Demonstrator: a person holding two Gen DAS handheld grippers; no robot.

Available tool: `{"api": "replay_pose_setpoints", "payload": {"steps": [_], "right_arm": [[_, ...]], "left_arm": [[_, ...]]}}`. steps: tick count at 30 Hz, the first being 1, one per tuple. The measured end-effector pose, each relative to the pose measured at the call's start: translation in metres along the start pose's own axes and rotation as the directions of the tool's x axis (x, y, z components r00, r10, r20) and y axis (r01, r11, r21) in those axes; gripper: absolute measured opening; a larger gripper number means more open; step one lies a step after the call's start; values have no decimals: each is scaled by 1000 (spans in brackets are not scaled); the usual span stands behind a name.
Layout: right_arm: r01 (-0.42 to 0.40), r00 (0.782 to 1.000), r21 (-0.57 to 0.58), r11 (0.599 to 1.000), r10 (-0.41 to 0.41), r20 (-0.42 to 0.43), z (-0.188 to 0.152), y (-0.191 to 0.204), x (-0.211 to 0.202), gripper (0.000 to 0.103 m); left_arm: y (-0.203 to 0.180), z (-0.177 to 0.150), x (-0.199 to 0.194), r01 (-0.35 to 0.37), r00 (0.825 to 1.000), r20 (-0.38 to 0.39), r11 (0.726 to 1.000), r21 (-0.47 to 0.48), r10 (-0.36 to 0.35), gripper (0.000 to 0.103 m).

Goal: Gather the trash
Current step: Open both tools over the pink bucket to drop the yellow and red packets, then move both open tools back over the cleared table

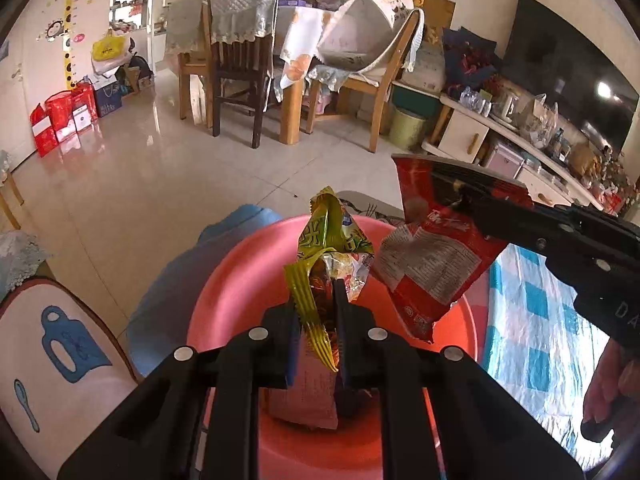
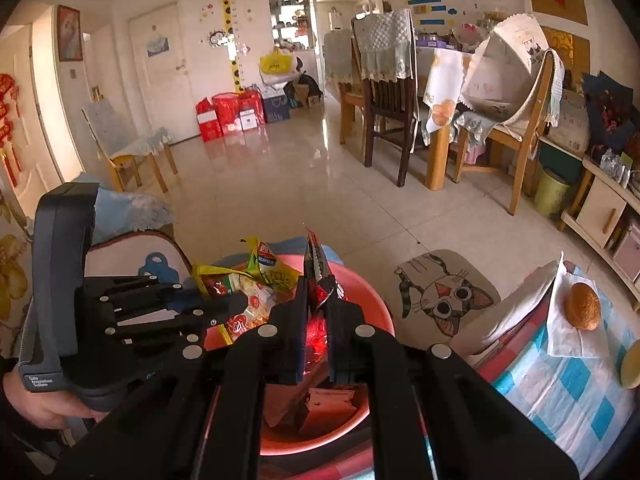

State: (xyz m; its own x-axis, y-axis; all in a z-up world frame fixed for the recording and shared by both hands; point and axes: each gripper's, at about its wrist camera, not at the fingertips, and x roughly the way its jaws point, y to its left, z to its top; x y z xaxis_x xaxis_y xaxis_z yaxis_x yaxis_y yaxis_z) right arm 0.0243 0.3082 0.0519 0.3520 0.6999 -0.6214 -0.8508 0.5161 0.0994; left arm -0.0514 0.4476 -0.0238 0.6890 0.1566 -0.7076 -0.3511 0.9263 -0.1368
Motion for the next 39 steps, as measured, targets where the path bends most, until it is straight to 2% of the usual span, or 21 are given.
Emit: {"api": "replay_pose_setpoints", "payload": {"steps": [10, 11, 12, 13, 14, 15, 16, 19, 22, 26, 31, 34, 36, 39], "right_arm": [[7, 1000, 18, 1000, -7, -13, -9, -4, 12, 10], [4, 1000, 18, 1000, -4, -4, -8, -4, 10, 11], [7, 1000, 20, 1000, -7, 2, -7, -4, 9, 16], [14, 1000, 21, 1000, -14, 9, -6, -4, 6, 33], [16, 1000, 27, 1000, -16, 17, -5, -5, 3, 43], [19, 1000, 31, 999, -20, 24, -4, -6, 1, 55], [25, 999, 34, 999, -26, 30, -4, -7, -4, 56], [26, 998, 47, 999, -28, 48, -7, -11, -20, 56], [43, 995, 62, 997, -49, 84, -16, -17, -53, 59], [106, 983, 105, 989, -120, 136, -40, -36, -122, 67], [238, 946, 196, 951, -273, 177, -84, -75, -222, 82], [328, 909, 244, 912, -376, 182, -122, -101, -281, 90], [405, 869, 278, 871, -462, 180, -154, -117, -319, 95], [493, 812, 337, 802, -563, 152, -198, -143, -362, 98]], "left_arm": [[-3, -1, 14, 2, 999, -36, 1000, 4, -1, 18], [-4, -1, 13, 7, 999, -35, 1000, 4, -7, 21], [-5, -1, 12, 6, 1000, -31, 1000, 6, -6, 26], [-7, 0, 8, -2, 1000, -15, 1000, 10, 3, 44], [-9, 1, 4, -16, 1000, 5, 1000, 12, 16, 66], [-10, 2, 0, -32, 999, 26, 999, 11, 31, 75], [-10, 4, -4, -41, 998, 45, 999, 10, 40, 80], [-20, 10, -26, -44, 994, 103, 999, 32, 41, 80], [-36, 15, -49, -53, 988, 148, 997, 55, 44, 80], [-76, 17, -88, -38, 978, 207, 994, 104, 16, 89], [-154, 7, -126, 12, 969, 239, 983, 181, -56, 90], [-201, -1, -137, 25, 965, 249, 971, 237, -85, 93], [-240, -10, -144, 41, 956, 268, 961, 274, -117, 95], [-300, -25, -146, 102, 948, 254, 937, 334, -194, 96]]}}
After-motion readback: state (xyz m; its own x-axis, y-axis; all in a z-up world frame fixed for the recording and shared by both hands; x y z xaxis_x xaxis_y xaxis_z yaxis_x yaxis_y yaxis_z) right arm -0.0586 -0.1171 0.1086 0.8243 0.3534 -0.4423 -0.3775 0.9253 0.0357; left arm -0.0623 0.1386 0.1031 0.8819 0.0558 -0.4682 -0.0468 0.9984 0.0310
